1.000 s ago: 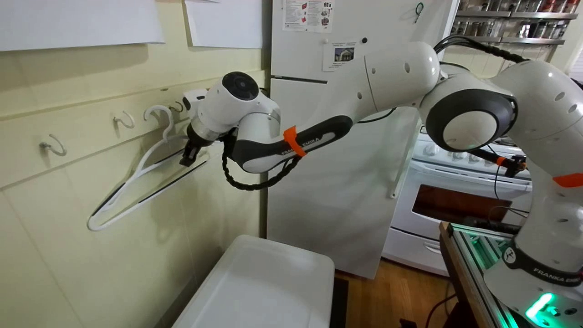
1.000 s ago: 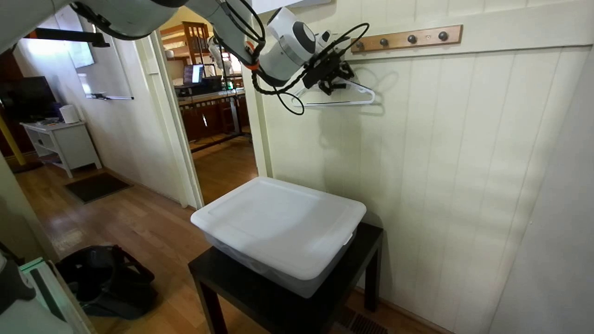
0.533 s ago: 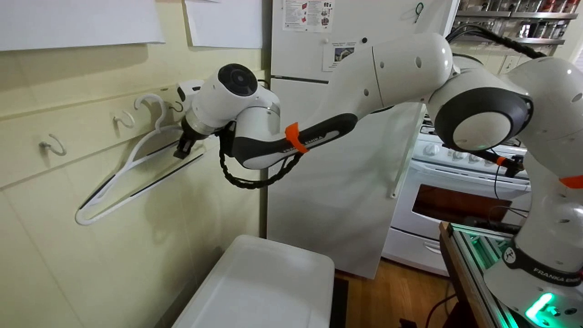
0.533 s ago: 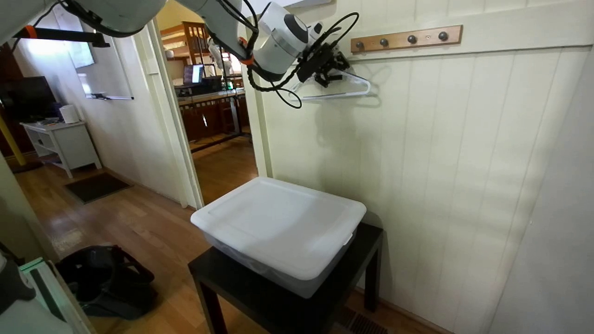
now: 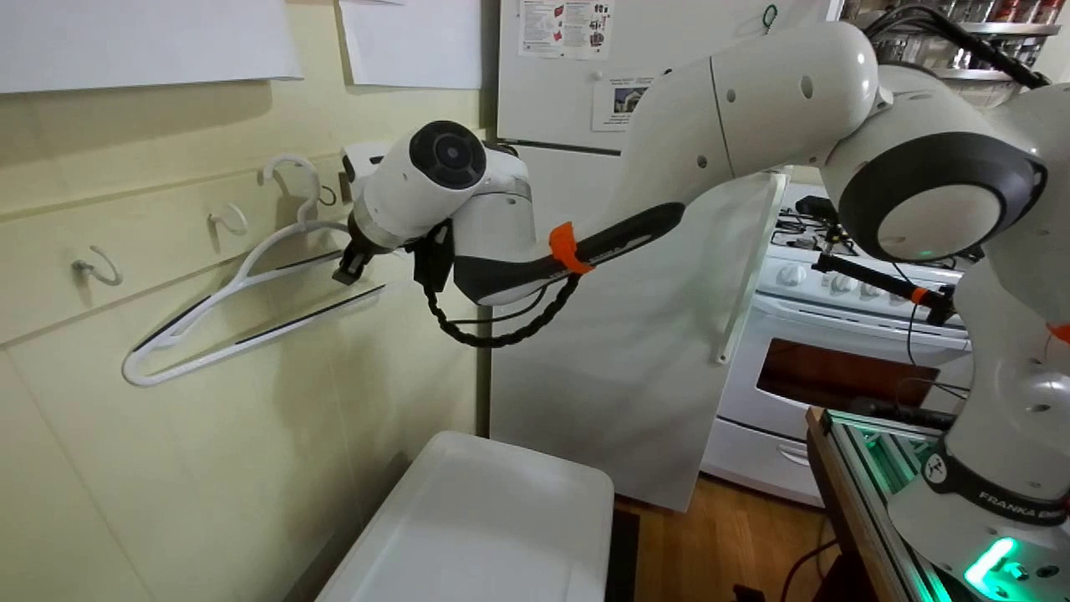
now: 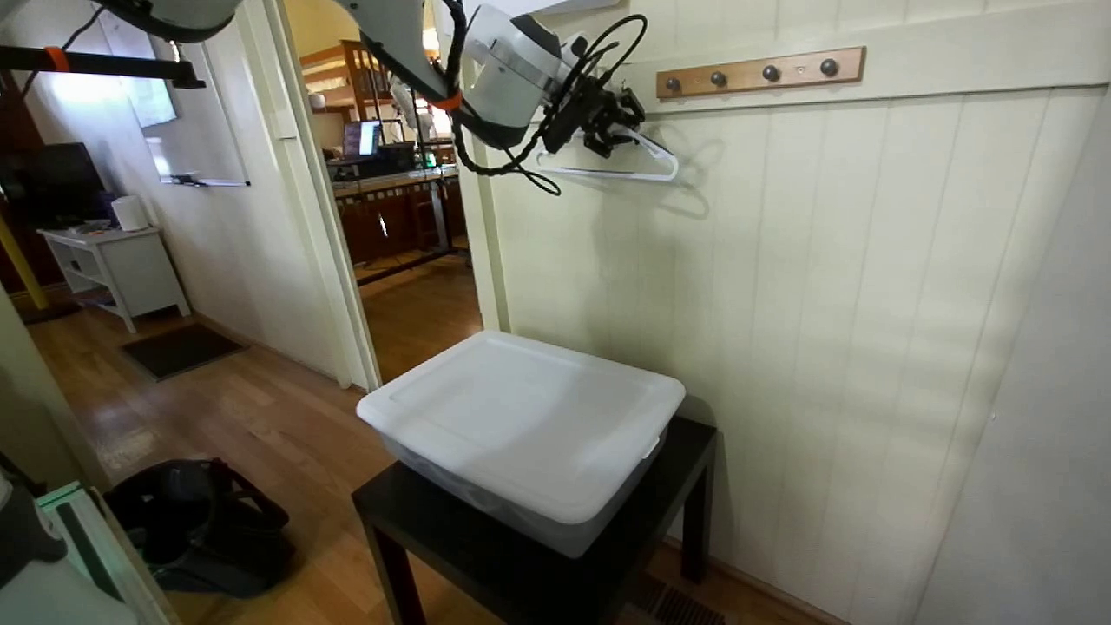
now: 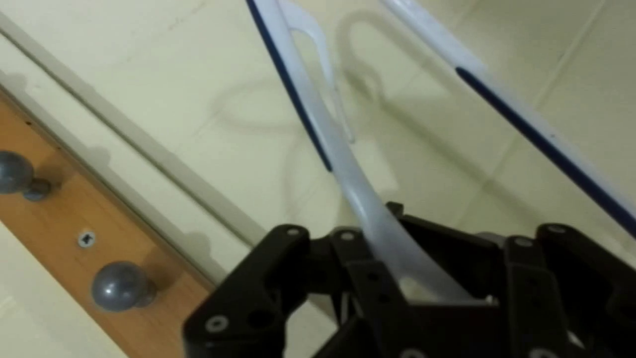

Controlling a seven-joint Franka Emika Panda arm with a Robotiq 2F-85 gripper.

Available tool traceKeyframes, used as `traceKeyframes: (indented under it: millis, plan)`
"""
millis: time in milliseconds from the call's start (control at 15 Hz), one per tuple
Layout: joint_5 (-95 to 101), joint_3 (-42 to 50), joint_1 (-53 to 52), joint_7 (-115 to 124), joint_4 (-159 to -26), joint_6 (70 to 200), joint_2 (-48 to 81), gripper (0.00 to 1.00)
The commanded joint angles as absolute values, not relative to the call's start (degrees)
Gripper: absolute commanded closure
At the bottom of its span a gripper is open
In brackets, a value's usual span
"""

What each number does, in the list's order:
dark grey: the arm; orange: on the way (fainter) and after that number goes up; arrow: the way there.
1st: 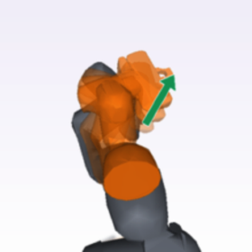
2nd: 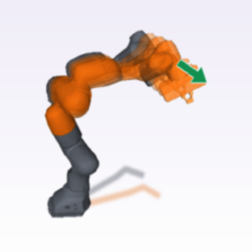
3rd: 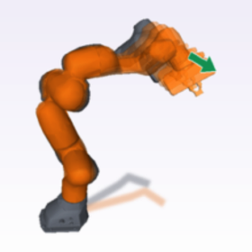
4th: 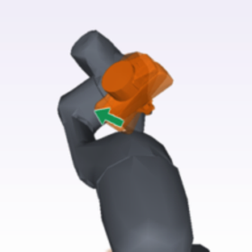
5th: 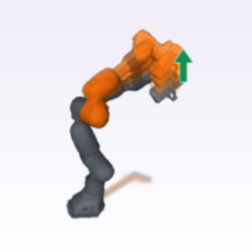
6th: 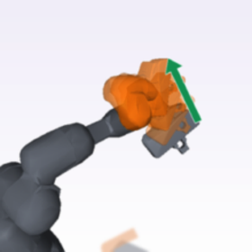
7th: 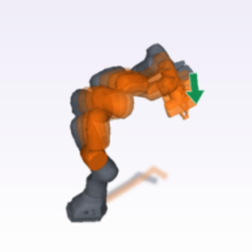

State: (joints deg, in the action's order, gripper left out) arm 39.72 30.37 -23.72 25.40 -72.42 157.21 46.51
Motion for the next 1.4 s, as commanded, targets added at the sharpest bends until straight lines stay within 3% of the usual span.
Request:
traceKeyframes:
  millis: [0,533,600,667,733,800,1000,1067,1333]
  plan:
    - [47.2,33.5,-27.0,34.5,-81.8,159.4,40.4,1.0]
    - [52.8,35.3,-28.2,39.8,-89.6,158.6,34.8,1.0]
    - [55.5,30.0,-24.0,39.8,-89.4,157.1,33.1,1.0]
    - [51.5,32.8,-25.8,37.4,-90.2,158.8,33.9,1.0]
    - [54.1,27.0,-21.2,37.0,-89.8,157.2,32.3,1.0]
    - [50.3,29.8,-22.9,34.3,-90.4,158.8,33.1,1.0]
    - [50.4,22.5,-16.5,29.7,-89.2,157.0,31.9,1.0]
    - [46.9,24.5,-17.7,26.8,-89.2,158.0,32.7,1.0]
    - [44.9,18.6,-11.8,21.6,-86.9,156.2,33.0,1.0]
